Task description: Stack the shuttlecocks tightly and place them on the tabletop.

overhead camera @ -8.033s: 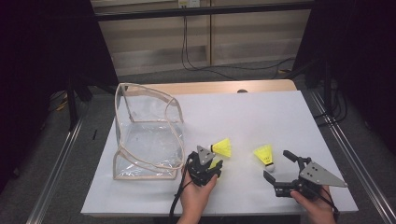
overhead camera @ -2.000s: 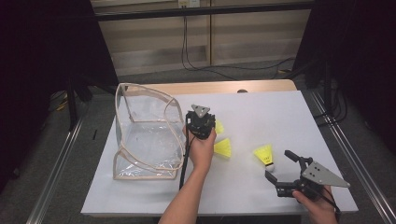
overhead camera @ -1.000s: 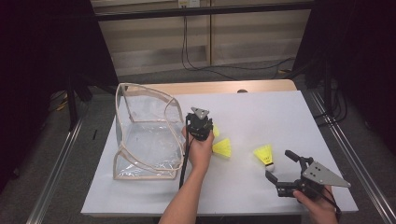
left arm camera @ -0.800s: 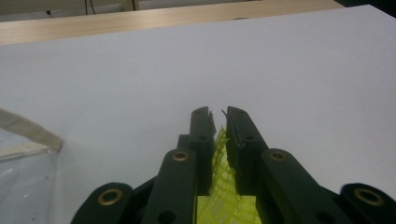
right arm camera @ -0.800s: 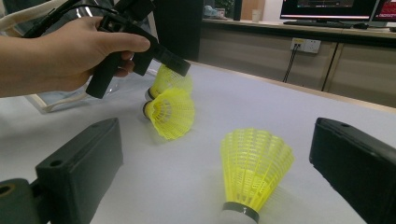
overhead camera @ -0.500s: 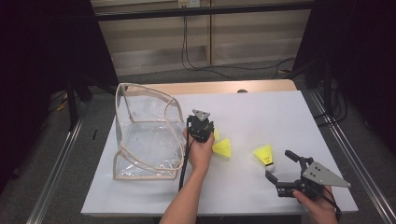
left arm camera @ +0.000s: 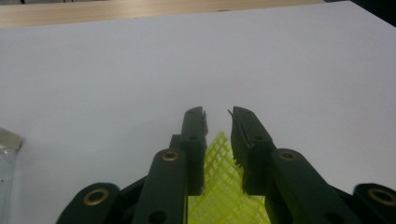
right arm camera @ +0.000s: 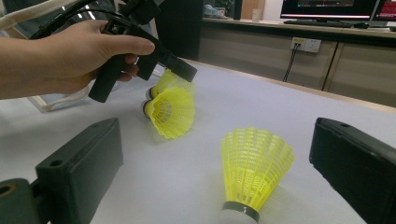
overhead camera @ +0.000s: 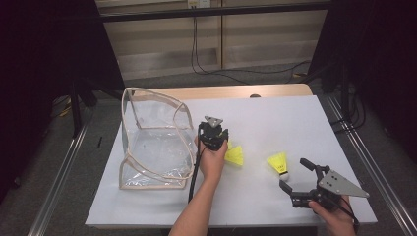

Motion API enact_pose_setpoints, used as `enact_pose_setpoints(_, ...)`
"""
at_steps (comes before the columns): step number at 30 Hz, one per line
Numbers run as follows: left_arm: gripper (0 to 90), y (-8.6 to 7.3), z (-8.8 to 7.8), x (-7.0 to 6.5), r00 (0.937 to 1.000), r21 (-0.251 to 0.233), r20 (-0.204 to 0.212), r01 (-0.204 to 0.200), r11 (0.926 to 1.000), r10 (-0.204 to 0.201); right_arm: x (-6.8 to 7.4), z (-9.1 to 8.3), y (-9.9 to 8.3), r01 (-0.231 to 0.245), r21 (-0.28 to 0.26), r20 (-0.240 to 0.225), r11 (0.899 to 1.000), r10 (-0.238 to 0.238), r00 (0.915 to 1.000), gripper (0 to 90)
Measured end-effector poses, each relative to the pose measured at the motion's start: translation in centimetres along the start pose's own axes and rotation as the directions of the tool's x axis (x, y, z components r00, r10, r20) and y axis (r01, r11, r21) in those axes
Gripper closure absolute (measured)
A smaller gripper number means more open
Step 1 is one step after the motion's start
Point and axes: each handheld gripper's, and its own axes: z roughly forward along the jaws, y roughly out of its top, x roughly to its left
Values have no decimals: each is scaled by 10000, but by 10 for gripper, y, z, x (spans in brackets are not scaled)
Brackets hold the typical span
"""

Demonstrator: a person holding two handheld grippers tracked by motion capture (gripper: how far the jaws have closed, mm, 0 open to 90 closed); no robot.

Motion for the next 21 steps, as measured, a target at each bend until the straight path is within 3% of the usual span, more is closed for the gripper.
enact_pose_setpoints(21, 655, -1, 4, -1, 9997, 234, 228, 90, 9997, -95, 0, 0, 0, 25, 25, -10, 10000, -25, 10000, 26)
